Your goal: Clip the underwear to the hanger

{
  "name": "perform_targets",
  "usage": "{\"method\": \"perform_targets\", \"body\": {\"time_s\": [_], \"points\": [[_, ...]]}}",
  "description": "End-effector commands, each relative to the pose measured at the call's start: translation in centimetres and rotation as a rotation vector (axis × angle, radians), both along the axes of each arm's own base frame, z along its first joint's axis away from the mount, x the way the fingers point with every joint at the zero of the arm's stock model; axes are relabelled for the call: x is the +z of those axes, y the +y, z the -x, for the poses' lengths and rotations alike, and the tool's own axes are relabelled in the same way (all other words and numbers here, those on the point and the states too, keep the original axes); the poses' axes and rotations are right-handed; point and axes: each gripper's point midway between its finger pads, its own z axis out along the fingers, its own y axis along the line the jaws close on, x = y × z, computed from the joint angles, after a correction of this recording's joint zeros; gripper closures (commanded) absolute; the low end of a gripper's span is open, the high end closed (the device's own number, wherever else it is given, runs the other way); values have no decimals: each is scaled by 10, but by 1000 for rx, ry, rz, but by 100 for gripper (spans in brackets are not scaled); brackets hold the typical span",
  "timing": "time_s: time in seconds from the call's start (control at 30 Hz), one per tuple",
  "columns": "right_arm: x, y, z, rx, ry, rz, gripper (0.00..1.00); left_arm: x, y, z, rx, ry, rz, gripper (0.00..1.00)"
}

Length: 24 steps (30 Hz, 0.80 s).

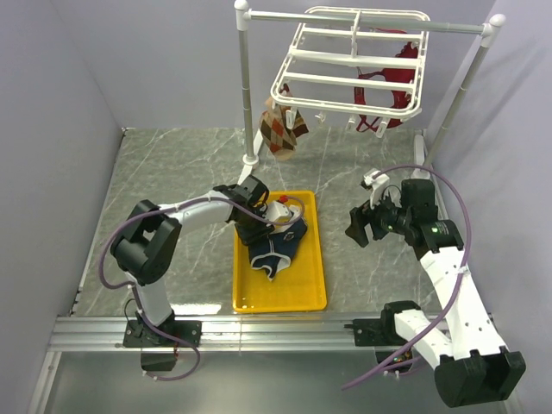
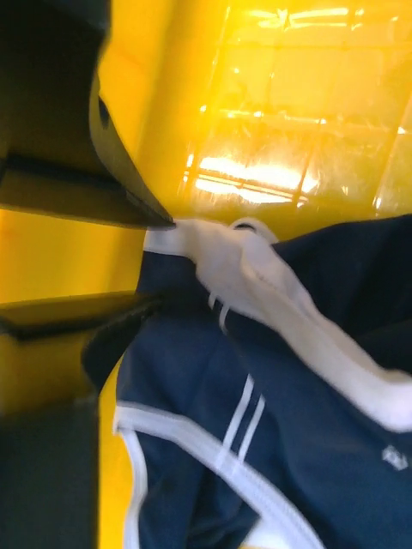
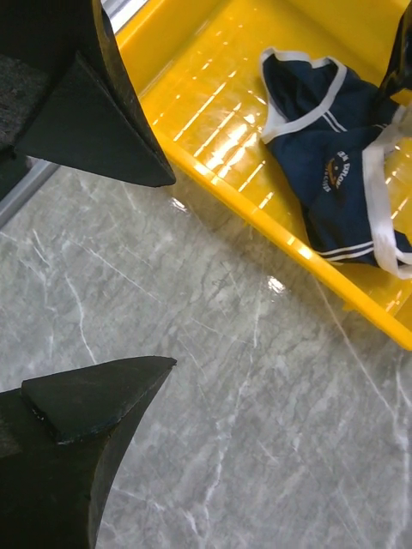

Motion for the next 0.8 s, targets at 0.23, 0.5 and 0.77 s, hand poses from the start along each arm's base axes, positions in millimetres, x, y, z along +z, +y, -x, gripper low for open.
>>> {"method": "perform_targets", "body": {"time_s": [0.23,0.5,0.77], "points": [[38,12,-22,-52,-172,-134,16,52,-22,-15,14,-116,111,95],[57,19,-32,-51,-190,-184,17,120,-17,-37,30,-345,157,100],[75,22,-36,-90,-232,-252,17,221,-24,-20,101,-375,601,50]]}}
